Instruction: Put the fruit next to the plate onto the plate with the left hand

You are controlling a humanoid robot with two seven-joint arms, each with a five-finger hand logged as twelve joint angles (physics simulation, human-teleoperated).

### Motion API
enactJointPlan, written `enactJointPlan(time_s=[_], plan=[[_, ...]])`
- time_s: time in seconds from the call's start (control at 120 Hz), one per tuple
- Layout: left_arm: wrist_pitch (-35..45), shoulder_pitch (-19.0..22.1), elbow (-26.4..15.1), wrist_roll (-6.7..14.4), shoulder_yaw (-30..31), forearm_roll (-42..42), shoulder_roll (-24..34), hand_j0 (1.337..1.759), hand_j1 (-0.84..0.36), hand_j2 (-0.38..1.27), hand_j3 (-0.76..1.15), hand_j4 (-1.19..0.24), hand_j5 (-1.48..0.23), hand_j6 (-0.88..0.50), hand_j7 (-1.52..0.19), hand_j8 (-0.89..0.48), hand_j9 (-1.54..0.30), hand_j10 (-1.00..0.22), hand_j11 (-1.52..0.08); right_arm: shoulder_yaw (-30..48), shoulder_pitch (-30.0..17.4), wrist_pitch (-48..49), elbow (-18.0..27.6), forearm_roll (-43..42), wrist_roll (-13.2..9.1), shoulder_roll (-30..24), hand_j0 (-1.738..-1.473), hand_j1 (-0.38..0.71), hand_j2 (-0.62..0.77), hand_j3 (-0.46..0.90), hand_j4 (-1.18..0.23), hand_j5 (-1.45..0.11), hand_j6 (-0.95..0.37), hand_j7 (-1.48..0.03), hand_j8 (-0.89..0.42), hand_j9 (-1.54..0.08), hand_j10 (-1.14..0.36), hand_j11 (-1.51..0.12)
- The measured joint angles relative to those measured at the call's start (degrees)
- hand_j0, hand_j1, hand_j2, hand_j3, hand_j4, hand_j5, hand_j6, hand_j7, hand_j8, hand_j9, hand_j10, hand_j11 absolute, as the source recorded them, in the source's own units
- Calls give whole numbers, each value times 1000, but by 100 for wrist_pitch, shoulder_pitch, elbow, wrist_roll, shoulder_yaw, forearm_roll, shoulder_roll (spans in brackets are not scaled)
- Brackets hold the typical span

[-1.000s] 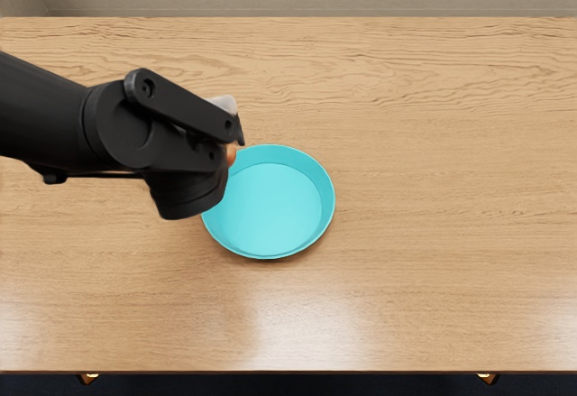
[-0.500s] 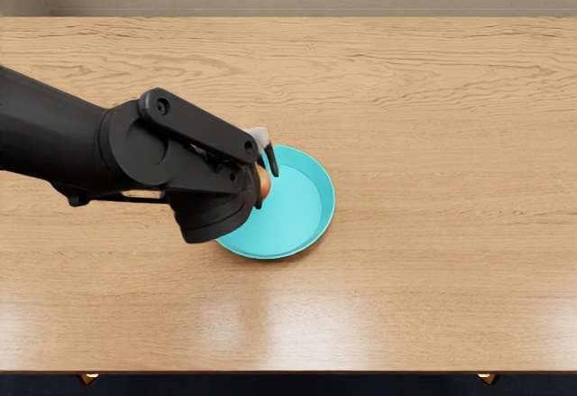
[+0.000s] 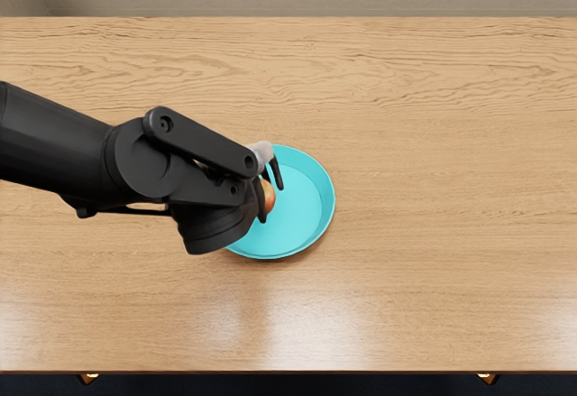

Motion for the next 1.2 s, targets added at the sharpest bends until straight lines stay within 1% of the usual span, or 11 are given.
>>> enactJointPlan(time_s=[0.183, 0.283, 0.492, 0.692, 0.75, 0.783, 0.867, 1.0, 1.083, 1.142, 1.2], plan=[[10, 9, 47, 1, 1, 14, 0, 1657, -254, 263, 0, -590, -840, -511, -819, -441, -817, -609, -816, 0, 0, 0, 0, 0, 0, 0, -1658, -303, -7, 0, -39, -50, -39, -50, -39, -50, -39, -50], [17, 5, 62, 6, 3, 13, 0, 1657, -228, 205, 0, -532, -736, -484, -723, -441, -722, -546, -721, 0, 0, 0, 0, 0, 0, 0, -1658, -303, -7, 0, -39, -50, -39, -50, -39, -50, -39, -50], [20, 2, 95, 14, 2, 6, 0, 1658, -69, 109, 0, -368, -494, -350, -489, -335, -489, -373, -488, 0, 0, 0, 0, 0, 0, 0, -1658, -303, -7, 0, -39, -50, -39, -50, -39, -50, -39, -50], [21, -43, 118, -2, -99, 5, 0, 1658, 0, 74, 0, -299, -394, -292, -392, -286, -392, -300, -392, 0, 0, 0, 0, 0, 0, 0, -1658, -303, -7, 0, -39, -50, -39, -50, -39, -50, -39, -50], [21, -44, 85, -68, -211, 10, 0, 1658, 10, 68, 0, -288, -379, -284, -378, -279, -378, -290, -378, 0, 0, 0, 0, 0, 0, 0, -1658, -303, -7, 0, -39, -50, -39, -50, -39, -50, -39, -50], [21, -46, 37, -152, -298, 14, 24, 1658, 14, 66, 0, -284, -373, -280, -372, -276, -371, -285, -371, 0, 0, 0, 0, 0, 0, 0, -1658, -303, -7, 0, -39, -50, -39, -50, -39, -50, -39, -50], [21, 14, -152, -422, -576, 29, 774, 1658, 23, 61, 0, -275, -360, -273, -359, -270, -359, -276, -359, 0, 2, 0, 0, 0, 0, 0, -1658, -303, -7, 0, -39, -50, -39, -50, -39, -50, -39, -50], [21, 540, -522, -810, -1213, 55, 2227, 1658, 31, 57, 0, -267, -348, -266, -348, -265, -348, -268, -348, 0, 1, 0, 0, 0, 0, 0, -1658, -303, -7, 0, -39, -50, -39, -50, -39, -50, -39, -50], [21, 809, -645, -1065, -1580, 62, 2862, 1658, 34, 55, 0, -264, -344, -263, -344, -263, -344, -264, -344, 0, 1, 0, 0, 0, 0, 0, -1658, -303, -7, 0, -39, -50, -39, -50, -39, -50, -39, -50], [-114, 1267, -686, -1221, -1880, 159, 3470, 1658, 35, 54, 0, -262, -342, -262, -342, -261, -341, -263, -341, 0, 0, 0, 0, 0, 0, 0, -1658, -303, -7, 0, -39, -50, -39, -50, -39, -50, -39, -50], [-456, 1799, -708, -1310, -2266, 363, 3957, 1658, 37, 54, 0, -262, -340, -261, -340, -261, -340, -262, -340, 0, 0, 0, 0, 0, 0, 0, -1658, -303, -7, 0, -39, -50, -39, -50, -39, -50, -39, -50]])
